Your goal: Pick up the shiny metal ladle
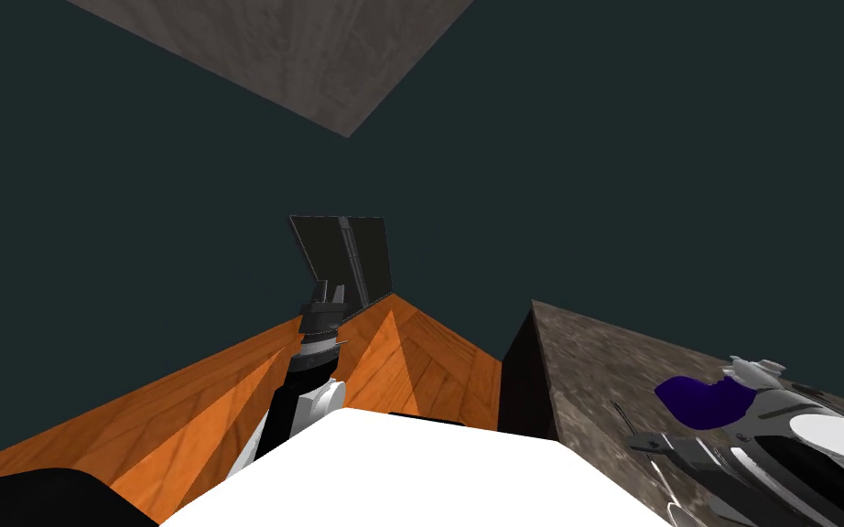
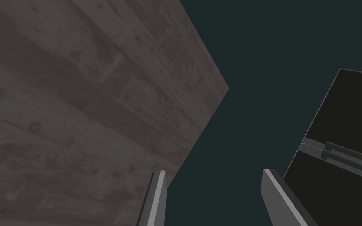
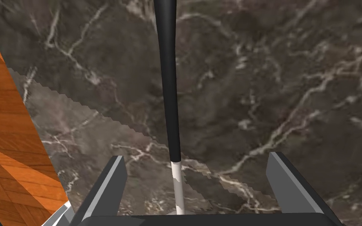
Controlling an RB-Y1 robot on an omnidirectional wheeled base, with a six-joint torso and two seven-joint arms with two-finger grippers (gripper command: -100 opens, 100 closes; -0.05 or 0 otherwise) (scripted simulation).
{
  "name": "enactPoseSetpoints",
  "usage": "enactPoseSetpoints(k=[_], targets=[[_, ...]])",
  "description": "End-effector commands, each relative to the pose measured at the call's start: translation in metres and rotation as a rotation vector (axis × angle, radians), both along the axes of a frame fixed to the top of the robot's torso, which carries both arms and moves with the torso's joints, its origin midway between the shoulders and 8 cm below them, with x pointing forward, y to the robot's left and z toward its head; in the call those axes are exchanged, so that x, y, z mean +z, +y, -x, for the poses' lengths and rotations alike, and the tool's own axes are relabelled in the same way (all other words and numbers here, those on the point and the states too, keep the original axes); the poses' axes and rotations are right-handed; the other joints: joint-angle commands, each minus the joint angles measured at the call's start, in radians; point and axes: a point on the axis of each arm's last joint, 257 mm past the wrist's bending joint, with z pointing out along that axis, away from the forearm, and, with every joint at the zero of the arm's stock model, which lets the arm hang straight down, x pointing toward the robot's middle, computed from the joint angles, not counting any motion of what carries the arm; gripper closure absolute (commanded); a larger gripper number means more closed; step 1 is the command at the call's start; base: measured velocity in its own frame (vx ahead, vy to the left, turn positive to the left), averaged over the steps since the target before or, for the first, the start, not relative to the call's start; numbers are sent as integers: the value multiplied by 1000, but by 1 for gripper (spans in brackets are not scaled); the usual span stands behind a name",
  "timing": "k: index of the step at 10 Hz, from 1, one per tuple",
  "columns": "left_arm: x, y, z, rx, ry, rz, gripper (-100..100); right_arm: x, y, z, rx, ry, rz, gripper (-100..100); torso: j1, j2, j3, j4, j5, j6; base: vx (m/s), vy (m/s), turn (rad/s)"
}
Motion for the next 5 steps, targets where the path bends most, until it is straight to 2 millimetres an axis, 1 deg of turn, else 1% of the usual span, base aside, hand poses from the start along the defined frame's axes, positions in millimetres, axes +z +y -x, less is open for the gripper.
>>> enactPoseSetpoints(k=[1, 2, 3, 4, 5], targets=[[0, 0, 0, 0, 0, 0, 0, -2, -7, 11, 0, 7, -8, -100, 0, 0, 0, 0, 0, 0, 138, 50, -235], [0, 0, 0, 0, 0, 0, 0, -2, -8, 11, 24, 2, -3, -100, 1, -2, -1, 0, 0, 2, 126, 71, -164], [0, 0, 0, 0, 0, 0, 0, -2, -8, 11, 52, -4, 0, -100, 2, -2, -1, 0, 0, 1, 46, 39, 14], [0, 0, 0, 0, 0, 0, 0, -4, -15, 23, 31, 6, -9, -100, 0, 1, 1, 0, 0, 0, 103, 36, -258], [0, 0, 0, 0, 0, 0, 0, -4, -15, 23, 63, -1, -6, -100, 0, 0, 1, 0, 0, 2, 123, 55, -154]])
